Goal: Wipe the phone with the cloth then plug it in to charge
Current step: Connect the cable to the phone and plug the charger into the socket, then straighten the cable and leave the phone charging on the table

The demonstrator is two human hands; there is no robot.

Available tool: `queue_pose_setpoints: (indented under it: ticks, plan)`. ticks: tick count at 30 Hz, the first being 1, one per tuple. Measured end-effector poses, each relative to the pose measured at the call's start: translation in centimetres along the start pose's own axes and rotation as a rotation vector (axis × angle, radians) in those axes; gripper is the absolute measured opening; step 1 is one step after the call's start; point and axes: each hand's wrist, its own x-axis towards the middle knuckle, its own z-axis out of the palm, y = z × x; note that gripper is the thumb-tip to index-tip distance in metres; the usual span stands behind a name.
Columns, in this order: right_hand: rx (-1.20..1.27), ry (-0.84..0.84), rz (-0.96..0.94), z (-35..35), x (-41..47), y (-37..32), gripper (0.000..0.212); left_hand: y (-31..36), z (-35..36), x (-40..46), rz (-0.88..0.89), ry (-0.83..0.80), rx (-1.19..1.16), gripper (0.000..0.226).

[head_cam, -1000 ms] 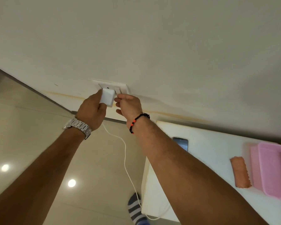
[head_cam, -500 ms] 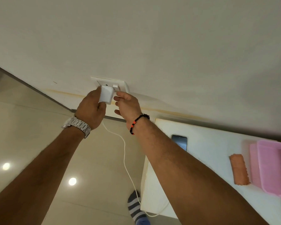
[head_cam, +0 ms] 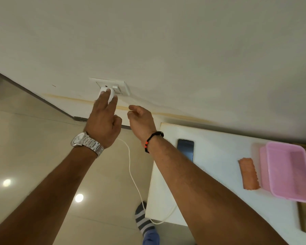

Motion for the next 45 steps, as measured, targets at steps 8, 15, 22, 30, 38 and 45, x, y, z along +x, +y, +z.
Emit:
queue_pose_setpoints:
  ticks: [8, 15, 22, 30, 38, 45]
  plan:
    - [-0.648, 0.058, -0.271, -5.9, -3.8, 4.8, 0.050, 5.1, 3.8, -3.1, 0.017, -0.082, 0.017, 0.067]
    - [-0.776, 0.078, -0.252, -11.9, -7.3, 8.8, 0.052, 8.8, 8.5, -5.7, 0.007, -0.164, 0.021, 0.068]
    - [-0.748, 0.132, -0.152, -18.1, -10.3, 13.4, 0.049, 11.3, 13.5, -8.5, 0.010, -0.251, 0.016, 0.066]
    - [-0.733, 0.161, -0.006, -22.5, -12.8, 19.3, 0.047, 12.9, 18.1, -12.0, -0.105, -0.343, -0.036, 0.058]
    - [-0.670, 0.130, 0.164, -20.9, -14.8, 23.7, 0.042, 14.7, 22.3, -17.3, -0.289, -0.452, -0.123, 0.046]
    - [-0.609, 0.051, 0.288, -17.6, -15.9, 25.9, 0.025, 14.8, 24.7, -19.6, -0.409, -0.509, -0.090, 0.026]
